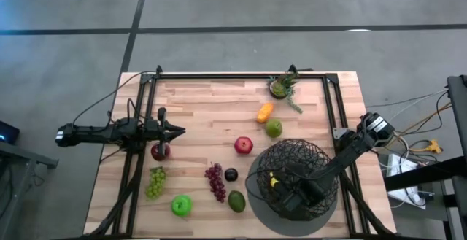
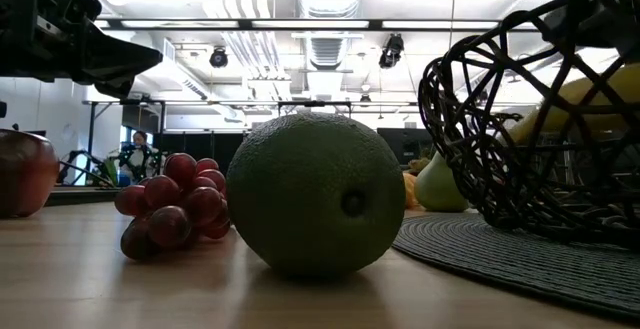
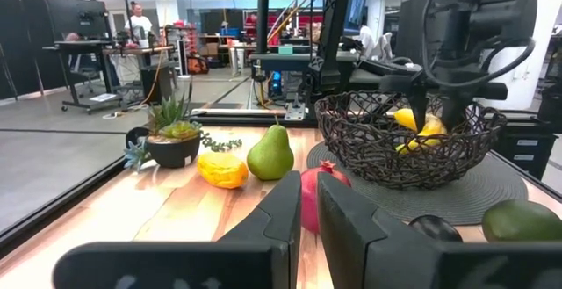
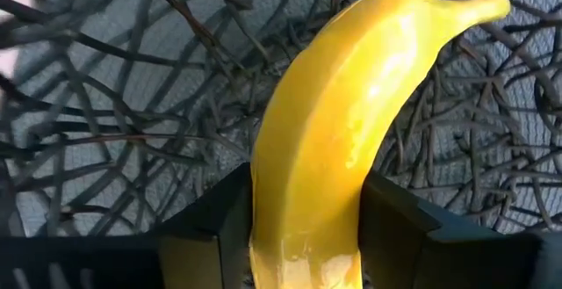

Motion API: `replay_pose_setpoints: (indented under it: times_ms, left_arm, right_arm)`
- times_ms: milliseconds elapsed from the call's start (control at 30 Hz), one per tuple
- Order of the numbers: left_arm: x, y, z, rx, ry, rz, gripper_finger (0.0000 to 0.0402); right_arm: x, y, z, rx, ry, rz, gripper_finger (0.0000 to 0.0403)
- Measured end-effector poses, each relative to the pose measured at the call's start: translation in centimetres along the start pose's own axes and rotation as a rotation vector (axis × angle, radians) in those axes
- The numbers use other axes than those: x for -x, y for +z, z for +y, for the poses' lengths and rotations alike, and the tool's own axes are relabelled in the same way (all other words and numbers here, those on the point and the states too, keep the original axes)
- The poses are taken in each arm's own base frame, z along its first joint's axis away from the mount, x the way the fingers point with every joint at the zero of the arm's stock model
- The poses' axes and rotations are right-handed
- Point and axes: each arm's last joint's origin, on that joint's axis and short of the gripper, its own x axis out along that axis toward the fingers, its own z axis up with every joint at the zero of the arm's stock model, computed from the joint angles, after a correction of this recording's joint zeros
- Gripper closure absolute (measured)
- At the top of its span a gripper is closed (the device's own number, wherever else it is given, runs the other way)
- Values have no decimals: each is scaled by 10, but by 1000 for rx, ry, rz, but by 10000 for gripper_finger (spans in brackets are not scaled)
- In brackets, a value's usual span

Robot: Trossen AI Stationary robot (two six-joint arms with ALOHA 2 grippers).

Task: Build produce basket
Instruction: Put the banana into the black wire basket, then put the pear into the black wire basket

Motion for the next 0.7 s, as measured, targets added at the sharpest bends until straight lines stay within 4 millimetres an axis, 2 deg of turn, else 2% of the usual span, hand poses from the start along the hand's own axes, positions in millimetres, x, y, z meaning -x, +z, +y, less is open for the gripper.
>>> replay_pose_setpoints:
  times_ms: [467,567,700]
  left_arm:
    - [0,0,0,0,0,0,380]
    - [0,0,0,0,0,0,380]
    - [0,0,0,0,0,0,380]
  right_arm:
    - [2,-1,0,-3,27,5,150]
    - [14,-3,-2,-25,68,4,131]
    - [42,-4,-5,-100,134,-58,124]
